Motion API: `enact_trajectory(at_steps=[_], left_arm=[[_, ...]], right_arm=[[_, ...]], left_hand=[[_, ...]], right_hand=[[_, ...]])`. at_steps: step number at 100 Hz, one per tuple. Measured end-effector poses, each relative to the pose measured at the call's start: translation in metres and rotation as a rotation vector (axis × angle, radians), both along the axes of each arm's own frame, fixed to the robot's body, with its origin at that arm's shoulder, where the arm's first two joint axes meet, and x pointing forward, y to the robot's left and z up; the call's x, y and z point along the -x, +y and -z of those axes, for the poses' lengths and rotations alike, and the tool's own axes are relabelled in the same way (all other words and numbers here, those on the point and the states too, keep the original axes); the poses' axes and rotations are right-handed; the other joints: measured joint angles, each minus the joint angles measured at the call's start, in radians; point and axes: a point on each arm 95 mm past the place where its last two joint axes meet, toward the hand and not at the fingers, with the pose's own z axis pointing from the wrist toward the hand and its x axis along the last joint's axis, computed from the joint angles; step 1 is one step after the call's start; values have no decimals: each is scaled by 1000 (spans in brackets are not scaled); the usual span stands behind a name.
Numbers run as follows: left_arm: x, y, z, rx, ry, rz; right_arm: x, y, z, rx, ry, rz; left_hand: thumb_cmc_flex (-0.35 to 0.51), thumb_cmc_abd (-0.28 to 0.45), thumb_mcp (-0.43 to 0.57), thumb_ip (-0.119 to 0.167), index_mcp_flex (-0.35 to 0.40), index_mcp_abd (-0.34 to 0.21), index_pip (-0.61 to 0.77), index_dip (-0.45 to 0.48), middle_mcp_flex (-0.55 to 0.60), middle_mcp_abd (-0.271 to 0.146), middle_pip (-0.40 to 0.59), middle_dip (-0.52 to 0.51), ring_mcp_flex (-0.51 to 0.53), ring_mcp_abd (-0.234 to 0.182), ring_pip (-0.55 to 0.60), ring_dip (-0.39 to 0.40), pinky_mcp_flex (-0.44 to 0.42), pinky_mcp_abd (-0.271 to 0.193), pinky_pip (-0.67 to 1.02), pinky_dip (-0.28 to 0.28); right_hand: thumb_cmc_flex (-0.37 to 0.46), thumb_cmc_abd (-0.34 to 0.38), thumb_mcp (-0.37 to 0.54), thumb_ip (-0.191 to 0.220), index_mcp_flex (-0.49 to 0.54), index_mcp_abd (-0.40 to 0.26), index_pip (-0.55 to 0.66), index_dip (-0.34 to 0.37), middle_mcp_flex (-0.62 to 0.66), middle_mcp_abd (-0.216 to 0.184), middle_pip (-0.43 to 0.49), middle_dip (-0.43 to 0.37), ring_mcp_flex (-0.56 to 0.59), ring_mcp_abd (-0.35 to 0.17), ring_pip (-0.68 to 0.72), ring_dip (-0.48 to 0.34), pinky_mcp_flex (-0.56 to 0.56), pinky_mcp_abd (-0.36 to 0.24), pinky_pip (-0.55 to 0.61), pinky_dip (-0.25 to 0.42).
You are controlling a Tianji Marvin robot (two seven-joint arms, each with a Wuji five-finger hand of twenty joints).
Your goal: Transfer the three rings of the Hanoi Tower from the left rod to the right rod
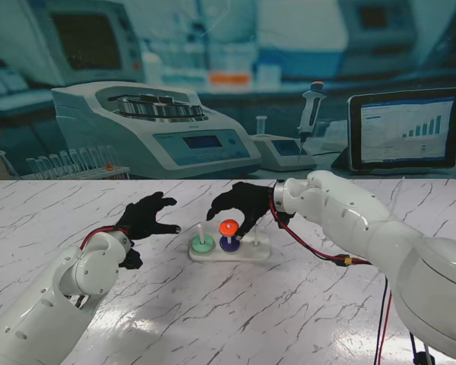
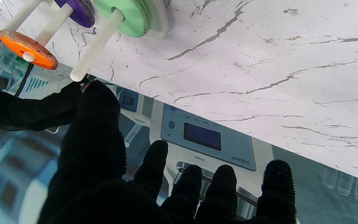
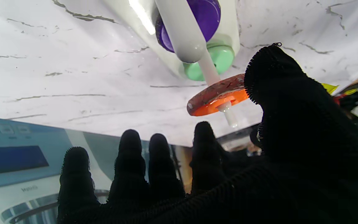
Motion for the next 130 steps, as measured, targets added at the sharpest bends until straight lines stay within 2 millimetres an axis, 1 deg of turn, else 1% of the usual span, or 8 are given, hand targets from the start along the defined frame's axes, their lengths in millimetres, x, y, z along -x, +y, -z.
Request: enact_trajectory(at_steps=[12,14,29,49,67,81,98,130], left_arm=[[0,0,0,-1,0,1],[0,0,0,-1,0,1],[-1,0,0,-1,0,0],[-1,0,-1,0,0,0],[-2,-1,1,3,10,6],[-5,-5,6,3,27,40],[-9,-10,12,9,44,71],[-10,-16,26,39,93,104]], right_arm=[[0,0,-1,2,6,-6],[0,-1,-1,2,7,-6],[-1,-2,-1,2,10,-4],[-2,-3,-3,-12,9,9],[-3,-6,-22,-127,-24,152],[-1,-22,-28,-229,-40,277],[5,-50,-32,-344,-103,455],[25,-88,-12,-405,-122,680]], left_hand=[[0,0,0,0,0,0,0,0,0,0,0,0,0,0,0,0,0,0,0,0],[0,0,0,0,0,0,0,0,0,0,0,0,0,0,0,0,0,0,0,0],[0,0,0,0,0,0,0,0,0,0,0,0,0,0,0,0,0,0,0,0],[0,0,0,0,0,0,0,0,0,0,0,0,0,0,0,0,0,0,0,0],[0,0,0,0,0,0,0,0,0,0,0,0,0,0,0,0,0,0,0,0],[0,0,0,0,0,0,0,0,0,0,0,0,0,0,0,0,0,0,0,0],[0,0,0,0,0,0,0,0,0,-4,0,0,0,0,0,0,0,0,0,0],[0,0,0,0,0,-1,0,1,0,-13,0,0,0,0,0,0,1,0,0,0]], right_hand=[[-18,0,-23,0,-10,4,-20,-17,-10,6,-14,-2,0,0,-11,0,-9,0,-8,0],[-28,0,-48,0,-10,5,-22,-19,-10,8,-11,0,0,0,-11,0,-10,0,-8,0],[-68,3,-56,0,-10,33,-24,-19,-10,9,-20,0,0,1,-13,0,-13,0,-9,0],[-114,32,-58,0,-10,35,-24,-19,-10,15,-31,0,0,5,-24,0,-18,0,-9,0],[-125,92,-59,0,-9,46,-24,-19,-10,18,-31,0,0,10,-25,0,-18,0,-9,0],[-126,141,-62,0,-8,57,-5,-19,12,18,-31,6,0,11,-25,0,-10,0,-9,3],[-126,163,-72,0,12,62,16,-19,21,30,-21,9,13,28,-25,10,3,0,-9,5],[-126,178,-84,0,21,68,25,-13,71,24,-9,15,36,28,-24,11,16,1,2,18]])
